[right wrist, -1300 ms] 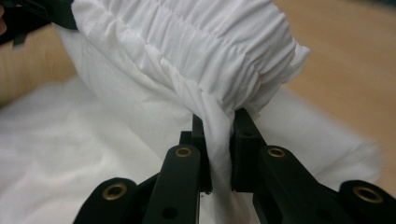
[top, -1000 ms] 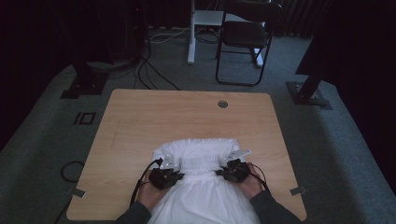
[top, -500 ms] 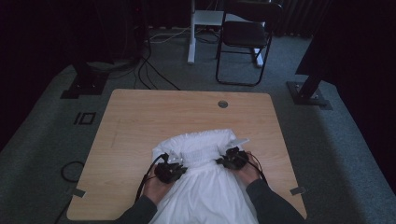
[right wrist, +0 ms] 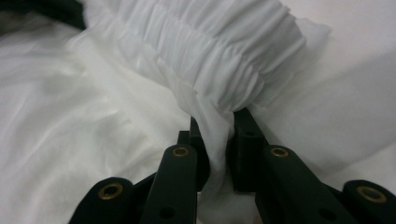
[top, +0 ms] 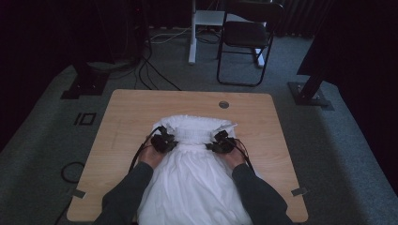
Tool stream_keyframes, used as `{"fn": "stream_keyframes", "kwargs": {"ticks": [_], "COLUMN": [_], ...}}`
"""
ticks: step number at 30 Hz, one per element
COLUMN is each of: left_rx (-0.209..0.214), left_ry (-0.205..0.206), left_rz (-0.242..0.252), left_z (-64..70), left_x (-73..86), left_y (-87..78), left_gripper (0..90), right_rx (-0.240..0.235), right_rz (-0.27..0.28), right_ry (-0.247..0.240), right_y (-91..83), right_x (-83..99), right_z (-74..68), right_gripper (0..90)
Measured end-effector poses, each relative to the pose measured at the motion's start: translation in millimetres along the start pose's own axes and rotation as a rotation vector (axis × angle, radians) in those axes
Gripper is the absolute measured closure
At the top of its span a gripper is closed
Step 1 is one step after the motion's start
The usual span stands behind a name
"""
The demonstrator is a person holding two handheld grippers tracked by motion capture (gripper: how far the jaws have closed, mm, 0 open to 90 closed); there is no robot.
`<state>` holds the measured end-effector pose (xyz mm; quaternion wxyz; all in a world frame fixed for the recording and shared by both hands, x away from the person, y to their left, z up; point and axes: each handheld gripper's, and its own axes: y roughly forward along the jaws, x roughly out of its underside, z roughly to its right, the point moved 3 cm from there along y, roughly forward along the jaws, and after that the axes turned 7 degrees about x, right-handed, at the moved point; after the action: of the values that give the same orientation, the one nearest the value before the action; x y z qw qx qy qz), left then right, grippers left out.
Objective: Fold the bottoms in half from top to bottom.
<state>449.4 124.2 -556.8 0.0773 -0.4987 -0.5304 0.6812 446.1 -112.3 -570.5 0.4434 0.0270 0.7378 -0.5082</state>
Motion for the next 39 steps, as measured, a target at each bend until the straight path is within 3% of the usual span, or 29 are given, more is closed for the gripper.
{"fn": "stream_keyframes", "kwargs": {"ticks": [3, 6, 12, 15, 18, 23, 24, 26, 31, 37, 39], "left_rx": [-0.028, -0.041, -0.037, -0.048, -0.034, -0.041, -0.027, -0.014, -0.001, -0.012, 0.008], "left_ry": [0.025, 0.018, 0.002, -0.011, -0.049, -0.048, -0.064, -0.073, -0.049, 0.005, 0.014], "left_rz": [-0.026, -0.038, -0.016, 0.001, 0.008, 0.027, 0.082, 0.149, 0.32, 0.46, 0.493], "left_z": [-11.8, -17.8, -11.8, -10.9, -14.7, -13.9, -15.6, -16.0, -6.5, 13.7, 21.4], "left_x": [-8.4, -16.5, -31.6, -37.8, -40.3, -42.9, -46.7, -52.2, -70.9, -83.5, -82.0], "left_y": [5.2, 10.6, 22.3, 28.2, 29.7, 23.7, 10.3, -5.9, -55.1, -103.4, -116.6], "left_gripper": [85.2, 85.1, 85.1, 85.1, 85.3, 86.1, 86.1, 86.3, 86.6, 86.9, 86.9], "right_rx": [-0.017, -0.004, 0.016, 0.062, 0.059, 0.07, 0.068, 0.049, 0.044, 0.056, 0.054], "right_rz": [0.005, 0.018, 0.021, 0.015, 0.003, 0.002, 0.013, 0.082, 0.223, 0.361, 0.387], "right_ry": [0.029, 0.021, 0.074, 0.102, 0.118, 0.082, 0.082, 0.074, 0.049, -0.012, -0.039], "right_y": [5.6, 10.9, 17.0, 18.1, 18.6, 13.7, 10.0, -13.2, -58.4, -112.0, -127.5], "right_x": [-4.9, -11.2, -23.8, -28.7, -31.2, -34.0, -35.4, -45.1, -63.2, -80.6, -81.5], "right_z": [-1.1, 4.1, 41.1, 53.2, 56.5, 53.1, 52.6, 51.3, 47.8, 35.7, 28.9], "right_gripper": [81.1, 81.3, 81.7, 81.6, 81.7, 82.9, 83.1, 83.1, 83.3, 83.5, 83.5]}}
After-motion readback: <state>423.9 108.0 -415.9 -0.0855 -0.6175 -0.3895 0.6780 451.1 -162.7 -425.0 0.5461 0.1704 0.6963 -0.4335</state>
